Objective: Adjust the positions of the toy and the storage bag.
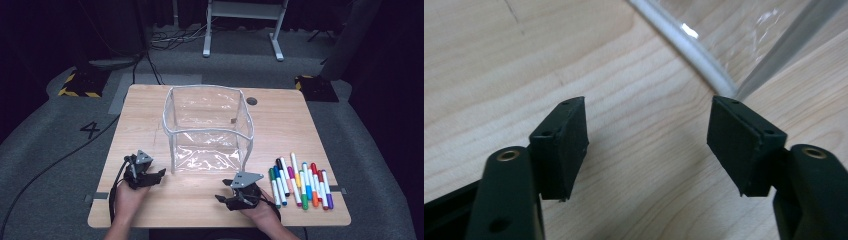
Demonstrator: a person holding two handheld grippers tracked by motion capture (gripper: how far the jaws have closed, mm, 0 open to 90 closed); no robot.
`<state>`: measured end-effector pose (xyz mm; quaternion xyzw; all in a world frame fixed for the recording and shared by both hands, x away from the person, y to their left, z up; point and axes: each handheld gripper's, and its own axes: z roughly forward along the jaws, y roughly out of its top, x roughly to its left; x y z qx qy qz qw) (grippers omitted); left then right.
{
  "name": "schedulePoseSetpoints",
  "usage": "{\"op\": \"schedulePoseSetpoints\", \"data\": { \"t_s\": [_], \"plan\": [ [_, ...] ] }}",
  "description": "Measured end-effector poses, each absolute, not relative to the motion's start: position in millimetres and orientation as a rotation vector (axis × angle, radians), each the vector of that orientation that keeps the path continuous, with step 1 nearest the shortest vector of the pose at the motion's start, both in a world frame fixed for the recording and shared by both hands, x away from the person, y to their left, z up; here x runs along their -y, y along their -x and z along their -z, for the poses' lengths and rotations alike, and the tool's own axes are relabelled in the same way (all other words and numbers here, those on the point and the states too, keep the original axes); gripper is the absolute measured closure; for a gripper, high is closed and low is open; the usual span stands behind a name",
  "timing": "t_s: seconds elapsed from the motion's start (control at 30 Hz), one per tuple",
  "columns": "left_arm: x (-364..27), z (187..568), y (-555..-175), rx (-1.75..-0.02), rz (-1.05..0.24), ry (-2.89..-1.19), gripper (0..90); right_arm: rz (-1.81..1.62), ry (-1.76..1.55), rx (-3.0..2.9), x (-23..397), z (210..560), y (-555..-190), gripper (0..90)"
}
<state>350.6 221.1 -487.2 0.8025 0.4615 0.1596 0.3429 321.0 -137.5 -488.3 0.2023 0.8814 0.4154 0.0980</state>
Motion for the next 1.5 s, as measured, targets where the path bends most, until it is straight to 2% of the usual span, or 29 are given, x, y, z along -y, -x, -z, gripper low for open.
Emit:
{"op": "schedulePoseSetpoints", "data": {
  "t_s": [0.23, 0.27, 0.37, 0.4, 0.53, 0.57, 0.6, 0.63, 0.7, 0.73, 0.77, 0.8, 0.83, 0.87, 0.9, 0.97, 1.07, 1.5],
  "plan": [
    [-210, 462, -342, -1.105, -0.395, -2.074, 35.1, -1.288, -0.673, -2.521, 165, 457, -318, 44.8],
    [-207, 459, -341, -1.083, -0.391, -2.078, 36.4, -1.286, -0.682, -2.51, 169, 452, -317, 45.5],
    [-201, 447, -340, -1.018, -0.376, -2.088, 49.2, -1.278, -0.712, -2.476, 181, 440, -317, 49.1],
    [-197, 443, -341, -0.997, -0.361, -2.089, 53.1, -1.29, -0.749, -2.457, 189, 433, -319, 53.5],
    [-190, 436, -350, -0.978, -0.326, -2.079, 54.2, -1.263, -0.796, -2.434, 198, 425, -325, 54.3],
    [-188, 436, -353, -0.973, -0.326, -2.082, 57.2, -1.247, -0.814, -2.419, 200, 422, -329, 54.2],
    [-185, 436, -357, -0.948, -0.336, -2.085, 69.7, -1.237, -0.852, -2.408, 201, 419, -336, 54.1],
    [-184, 436, -358, -0.935, -0.341, -2.086, 77.1, -1.238, -0.862, -2.406, 201, 418, -339, 54.0],
    [-184, 436, -358, -0.929, -0.353, -2.099, 83.9, -1.235, -0.864, -2.406, 200, 418, -343, 54.1],
    [-184, 436, -358, -0.917, -0.363, -2.105, 85.5, -1.214, -0.855, -2.408, 195, 417, -351, 57.4],
    [-184, 436, -357, -0.912, -0.368, -2.109, 85.5, -1.214, -0.855, -2.408, 195, 417, -351, 57.4],
    [-183, 436, -356, -0.909, -0.38, -2.109, 86.1, -1.189, -0.842, -2.405, 194, 417, -355, 62.0],
    [-183, 436, -355, -0.903, -0.387, -2.119, 86.4, -1.169, -0.839, -2.408, 193, 416, -359, 68.4],
    [-184, 435, -352, -0.904, -0.384, -2.117, 86.6, -1.151, -0.845, -2.428, 194, 415, -366, 80.0],
    [-184, 435, -352, -0.904, -0.384, -2.117, 86.6, -1.151, -0.845, -2.428, 194, 415, -366, 80.0],
    [-185, 435, -348, -0.889, -0.357, -2.126, 86.7, -1.162, -0.867, -2.452, 199, 412, -367, 86.8],
    [-183, 434, -339, -0.867, -0.355, -2.139, 86.6, -1.178, -0.866, -2.474, 204, 412, -359, 87.0],
    [-166, 436, -302, -0.78, -0.179, -2.131, 86.5, -1.205, -0.844, -2.518, 237, 412, -299, 86.9]
  ]
}}
